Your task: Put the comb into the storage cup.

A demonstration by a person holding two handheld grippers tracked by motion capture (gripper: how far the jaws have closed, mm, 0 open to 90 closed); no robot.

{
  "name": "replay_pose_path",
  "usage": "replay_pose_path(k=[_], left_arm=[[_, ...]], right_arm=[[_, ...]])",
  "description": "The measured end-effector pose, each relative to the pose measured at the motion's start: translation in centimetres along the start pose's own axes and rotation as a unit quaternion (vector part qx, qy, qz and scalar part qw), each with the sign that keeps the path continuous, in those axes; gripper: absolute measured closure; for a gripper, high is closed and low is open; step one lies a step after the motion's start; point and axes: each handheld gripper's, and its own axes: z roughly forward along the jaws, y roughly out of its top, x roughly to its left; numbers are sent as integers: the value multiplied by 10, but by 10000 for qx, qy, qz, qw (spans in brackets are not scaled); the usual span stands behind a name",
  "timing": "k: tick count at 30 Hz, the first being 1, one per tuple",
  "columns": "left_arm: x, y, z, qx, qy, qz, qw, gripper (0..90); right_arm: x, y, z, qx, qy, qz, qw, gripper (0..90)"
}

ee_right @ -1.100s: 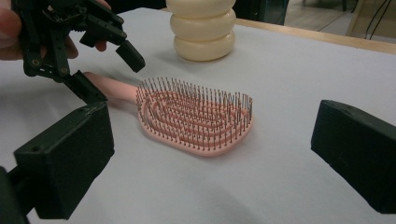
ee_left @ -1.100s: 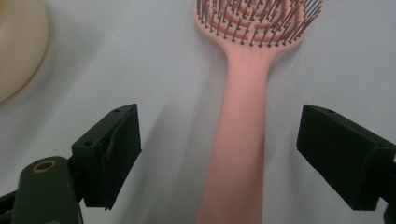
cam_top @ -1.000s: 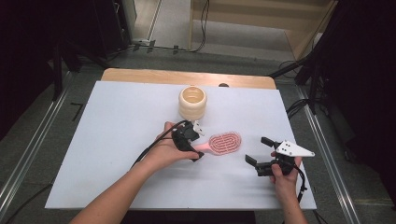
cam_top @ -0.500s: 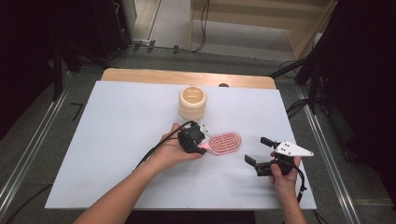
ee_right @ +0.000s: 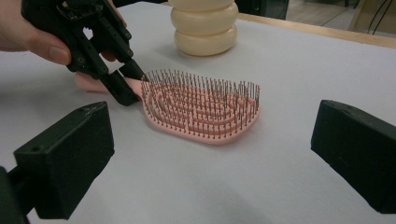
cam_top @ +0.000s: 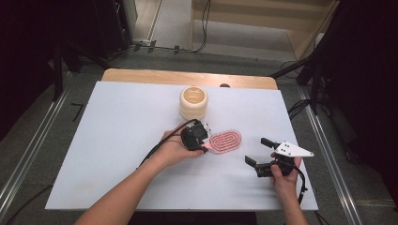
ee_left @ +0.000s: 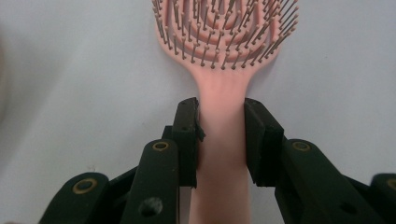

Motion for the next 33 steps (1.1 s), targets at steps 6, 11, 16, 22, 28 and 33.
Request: replay_pose_path(k=[6,11,16,22,28,33], left_arm=[[-1,-2,-1,-162,3,-42,9999,696],[0,-2,-5,-365,-47,-108,9993,696],[-1,-3,-8,-472,-18,-128,9988,697],[0,-6,-4,-394,-52,-194,9990,695],[-1,-4,-1,-198,-39,-154,9997,685],[-4,2,2,-171,113,-98,9997,620]], right_arm=[[1,0,0,0,15,46,10000,0],[2,1,2,-5,28,63,10000,0],[4,3,2,-24,30,85,10000,0],[6,4,3,-3,26,68,10000,0],[5,3,2,2,21,59,10000,0],[5,3,3,3,26,69,10000,0]])
